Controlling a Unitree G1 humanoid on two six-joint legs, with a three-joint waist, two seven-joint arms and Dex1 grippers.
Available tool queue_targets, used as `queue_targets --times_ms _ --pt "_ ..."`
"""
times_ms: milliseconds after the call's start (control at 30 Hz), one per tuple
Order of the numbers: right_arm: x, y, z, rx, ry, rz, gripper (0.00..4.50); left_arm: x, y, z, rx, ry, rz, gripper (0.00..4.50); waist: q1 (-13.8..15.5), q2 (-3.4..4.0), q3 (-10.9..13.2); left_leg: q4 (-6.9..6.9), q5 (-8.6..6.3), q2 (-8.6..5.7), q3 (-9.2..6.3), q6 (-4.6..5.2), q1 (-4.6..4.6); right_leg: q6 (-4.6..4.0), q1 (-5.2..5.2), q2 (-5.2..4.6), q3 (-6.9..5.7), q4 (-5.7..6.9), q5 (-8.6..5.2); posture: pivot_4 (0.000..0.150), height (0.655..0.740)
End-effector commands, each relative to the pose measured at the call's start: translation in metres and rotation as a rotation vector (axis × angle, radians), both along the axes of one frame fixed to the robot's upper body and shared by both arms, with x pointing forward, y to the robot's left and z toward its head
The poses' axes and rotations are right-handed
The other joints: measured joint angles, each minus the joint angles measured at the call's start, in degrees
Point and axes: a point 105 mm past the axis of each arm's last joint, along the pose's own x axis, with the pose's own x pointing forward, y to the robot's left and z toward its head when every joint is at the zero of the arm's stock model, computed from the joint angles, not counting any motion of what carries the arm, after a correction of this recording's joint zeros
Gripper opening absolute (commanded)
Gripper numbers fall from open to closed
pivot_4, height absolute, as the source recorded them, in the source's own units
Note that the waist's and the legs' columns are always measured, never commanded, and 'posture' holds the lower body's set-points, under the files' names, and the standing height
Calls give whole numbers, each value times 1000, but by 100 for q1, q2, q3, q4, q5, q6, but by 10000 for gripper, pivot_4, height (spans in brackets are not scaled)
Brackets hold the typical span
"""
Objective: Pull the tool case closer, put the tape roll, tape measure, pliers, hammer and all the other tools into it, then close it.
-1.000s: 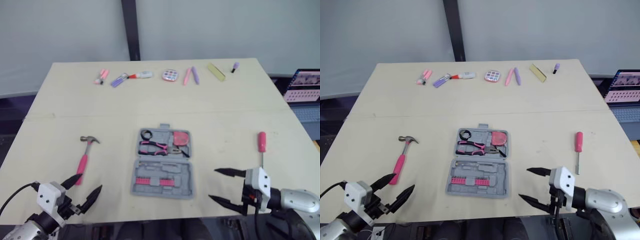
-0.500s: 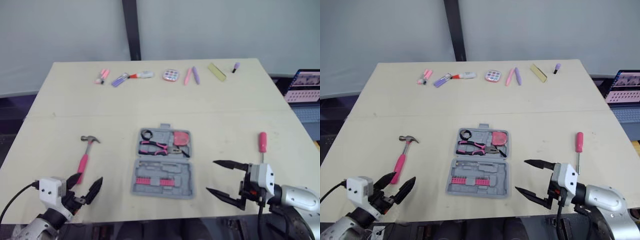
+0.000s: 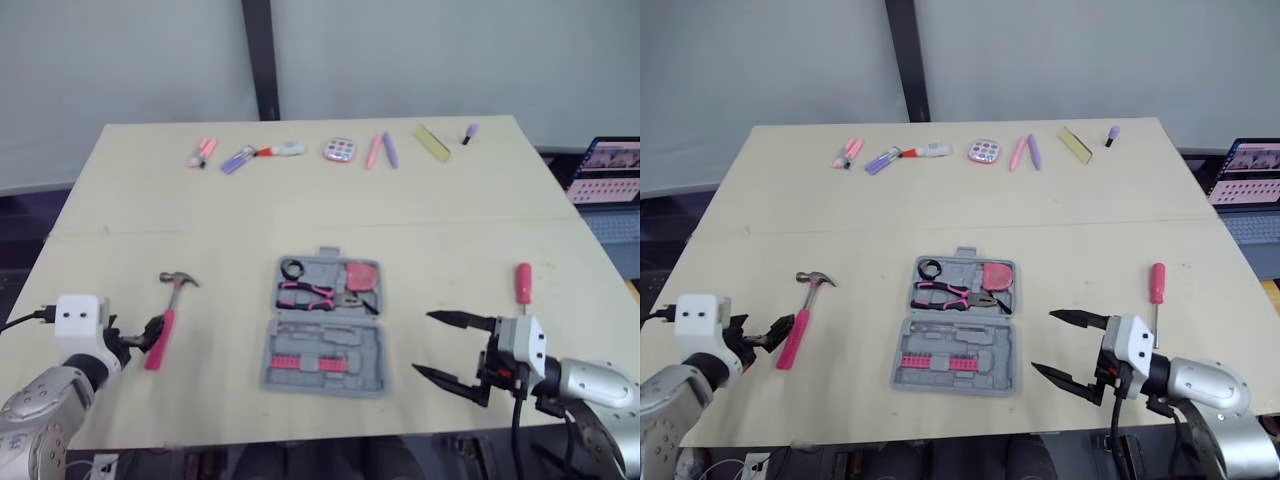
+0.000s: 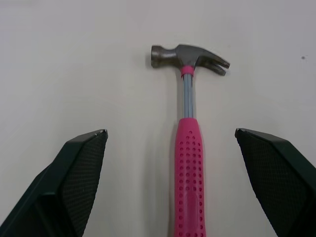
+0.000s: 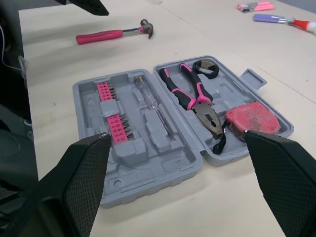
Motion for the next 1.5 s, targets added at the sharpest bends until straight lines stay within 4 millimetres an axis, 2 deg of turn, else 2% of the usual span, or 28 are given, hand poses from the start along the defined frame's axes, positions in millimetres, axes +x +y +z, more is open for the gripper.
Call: queue_targets --times_ms 33,233,467,1000,1433,1500 --pt "1 -3 6 -13 -26 -1 45000 16 -5 2 28 13 -30 44474 1 1 0 0 0 0 0 0 -1 0 -1 0 0 0 0 1500 7400" --pt "0 -6 7 -27 -26 -21 45000 46 -12 -4 17 57 -58 44474 -13 0 1 -2 1 0 1 -2 -1 1 -4 1 0 1 0 1500 7400" --pt "-2 -10 9 -44 -26 -43 45000 62 -10 -11 30 98 -57 44474 -14 0 3 -5 2 1 6 -4 -2 1 -10 0 0 2 1 1500 7400" --pt "-5 -15 12 -57 -21 -83 45000 83 -12 -20 36 131 -95 44474 -5 -1 4 0 4 0 6 -6 -3 3 -10 0 0 8 1 1500 7400" --pt "-3 -16 13 -64 -19 -92 45000 90 -12 -26 33 131 -104 44474 9 0 3 3 5 0 5 -8 -1 3 -10 0 -1 14 1 1500 7400" --pt "-3 -17 13 -65 -19 -93 45000 90 -13 -26 17 129 -103 38934 14 0 3 4 5 0 5 -8 -2 3 -9 0 -1 15 1 1500 7400"
